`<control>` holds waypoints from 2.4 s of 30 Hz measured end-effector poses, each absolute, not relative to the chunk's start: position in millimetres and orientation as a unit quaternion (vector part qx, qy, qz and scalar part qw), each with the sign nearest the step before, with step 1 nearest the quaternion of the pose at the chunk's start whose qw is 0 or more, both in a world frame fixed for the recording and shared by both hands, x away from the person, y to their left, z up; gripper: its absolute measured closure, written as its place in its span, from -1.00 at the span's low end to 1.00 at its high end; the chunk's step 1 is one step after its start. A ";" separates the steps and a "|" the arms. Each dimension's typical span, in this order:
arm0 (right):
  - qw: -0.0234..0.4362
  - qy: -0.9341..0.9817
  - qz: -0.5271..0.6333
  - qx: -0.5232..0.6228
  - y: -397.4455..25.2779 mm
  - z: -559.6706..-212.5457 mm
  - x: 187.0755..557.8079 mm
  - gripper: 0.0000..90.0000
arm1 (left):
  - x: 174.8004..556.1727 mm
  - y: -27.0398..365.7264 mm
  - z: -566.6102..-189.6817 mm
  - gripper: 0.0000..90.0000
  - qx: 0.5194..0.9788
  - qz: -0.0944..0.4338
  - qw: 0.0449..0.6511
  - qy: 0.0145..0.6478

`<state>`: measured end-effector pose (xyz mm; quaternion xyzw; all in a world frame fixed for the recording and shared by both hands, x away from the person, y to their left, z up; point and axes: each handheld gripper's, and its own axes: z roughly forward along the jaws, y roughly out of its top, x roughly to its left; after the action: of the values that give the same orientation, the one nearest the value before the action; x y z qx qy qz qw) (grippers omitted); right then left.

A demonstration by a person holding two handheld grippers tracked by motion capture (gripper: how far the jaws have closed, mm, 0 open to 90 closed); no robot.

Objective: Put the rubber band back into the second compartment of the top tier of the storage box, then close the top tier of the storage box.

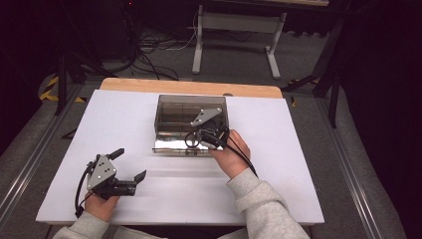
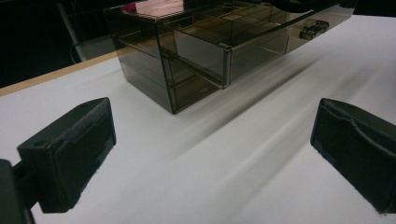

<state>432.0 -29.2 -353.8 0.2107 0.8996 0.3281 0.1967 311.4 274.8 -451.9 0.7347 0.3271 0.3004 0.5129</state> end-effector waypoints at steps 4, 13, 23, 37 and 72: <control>0.200 0.900 0.325 0.210 -26.1 -355.2 434.2 0.95 | 311.3 274.7 -451.9 -0.98 0.734 0.300 0.514 0.327; 0.197 0.903 0.317 0.211 -22.0 -358.3 436.8 0.95 | 311.3 274.7 -451.9 -0.98 0.734 0.300 0.514 0.327; 0.190 0.908 0.305 0.215 -21.5 -363.0 442.4 0.94 | 311.1 275.1 -451.9 -0.98 0.735 0.300 0.513 0.328; 0.202 0.911 0.288 0.214 -18.7 -366.9 443.7 0.84 | 311.4 275.5 -451.8 -0.98 0.734 0.301 0.514 0.327; 0.145 0.933 0.315 0.095 -42.3 -343.3 403.1 1.00 | 311.1 275.3 -451.6 -0.98 0.735 0.302 0.512 0.326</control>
<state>403.1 -42.3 -343.3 0.0950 0.9330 0.3153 0.1448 311.1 275.3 -451.6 0.7351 0.3261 0.3020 0.5120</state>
